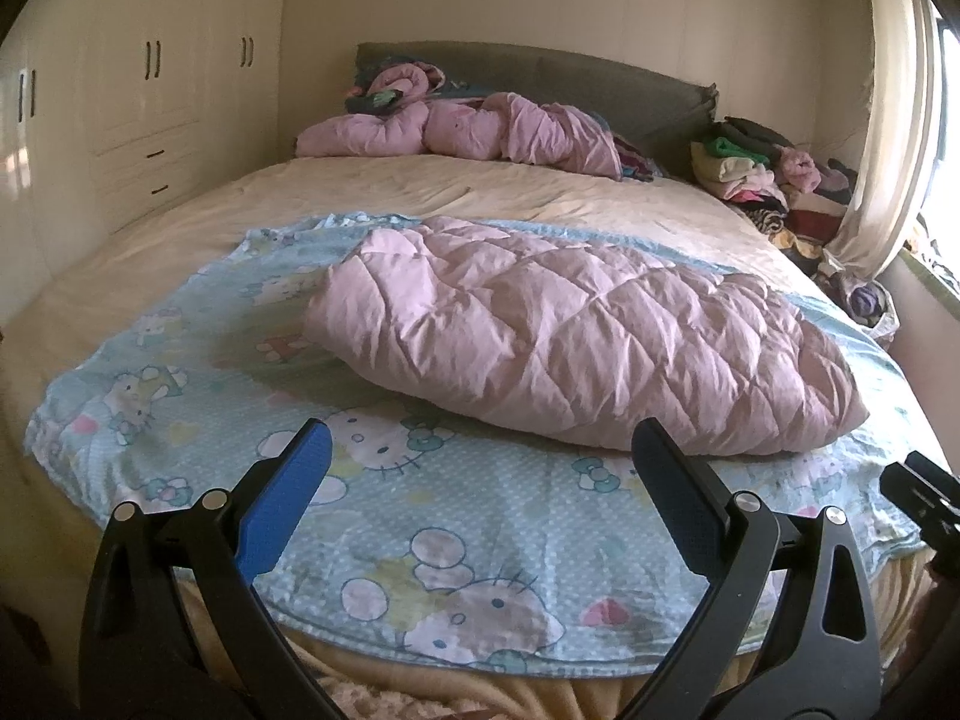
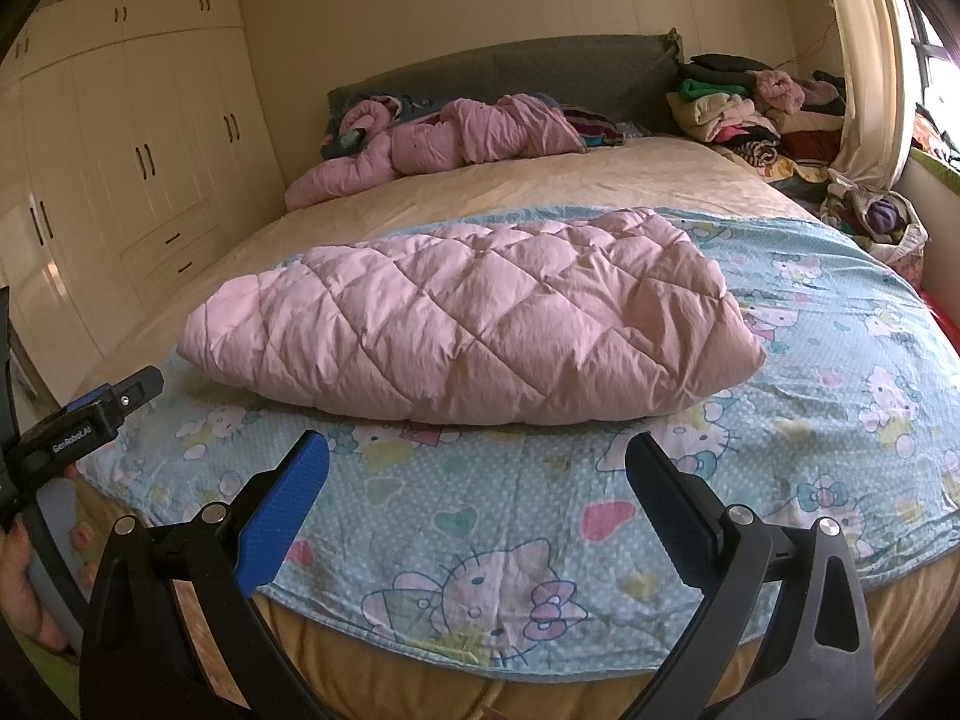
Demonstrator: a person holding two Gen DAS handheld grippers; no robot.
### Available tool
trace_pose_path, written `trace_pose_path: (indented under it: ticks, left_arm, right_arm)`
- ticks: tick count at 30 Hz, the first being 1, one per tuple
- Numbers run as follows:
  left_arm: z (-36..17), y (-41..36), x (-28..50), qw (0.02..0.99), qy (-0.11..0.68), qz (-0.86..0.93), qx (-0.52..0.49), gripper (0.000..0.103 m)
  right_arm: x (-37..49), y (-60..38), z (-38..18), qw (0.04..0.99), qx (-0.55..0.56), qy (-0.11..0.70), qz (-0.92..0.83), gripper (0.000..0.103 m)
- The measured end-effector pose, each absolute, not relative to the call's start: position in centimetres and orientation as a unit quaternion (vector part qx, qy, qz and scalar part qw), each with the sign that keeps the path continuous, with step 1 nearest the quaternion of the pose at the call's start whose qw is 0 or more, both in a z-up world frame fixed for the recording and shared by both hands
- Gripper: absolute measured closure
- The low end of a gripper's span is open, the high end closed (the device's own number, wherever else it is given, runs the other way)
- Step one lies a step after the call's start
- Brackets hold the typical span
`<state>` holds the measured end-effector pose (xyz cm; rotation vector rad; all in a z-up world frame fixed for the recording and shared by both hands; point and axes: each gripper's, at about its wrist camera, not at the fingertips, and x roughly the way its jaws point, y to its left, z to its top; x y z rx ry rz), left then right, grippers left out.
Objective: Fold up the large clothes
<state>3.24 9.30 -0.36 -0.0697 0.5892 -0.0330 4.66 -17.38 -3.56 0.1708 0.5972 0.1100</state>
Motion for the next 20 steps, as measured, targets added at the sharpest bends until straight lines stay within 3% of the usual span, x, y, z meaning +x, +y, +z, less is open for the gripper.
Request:
trace_pose_path:
  ticks: [12,20]
  left_arm:
    - [-1.9,11.5,3.5,0.945,0.326,0.008,-0.038,0.009]
    - [-2.1,27.4,9.5,0.927,0.336,0.148,-0.077,0.009]
  right_arm:
    - [2.7,-22.2,-5.0,0.938,0.128,0.322,-0.017,0.004]
    - [-8.4,-41.3,-10.8,0.865,0.141,0.327,-0.353,0.004]
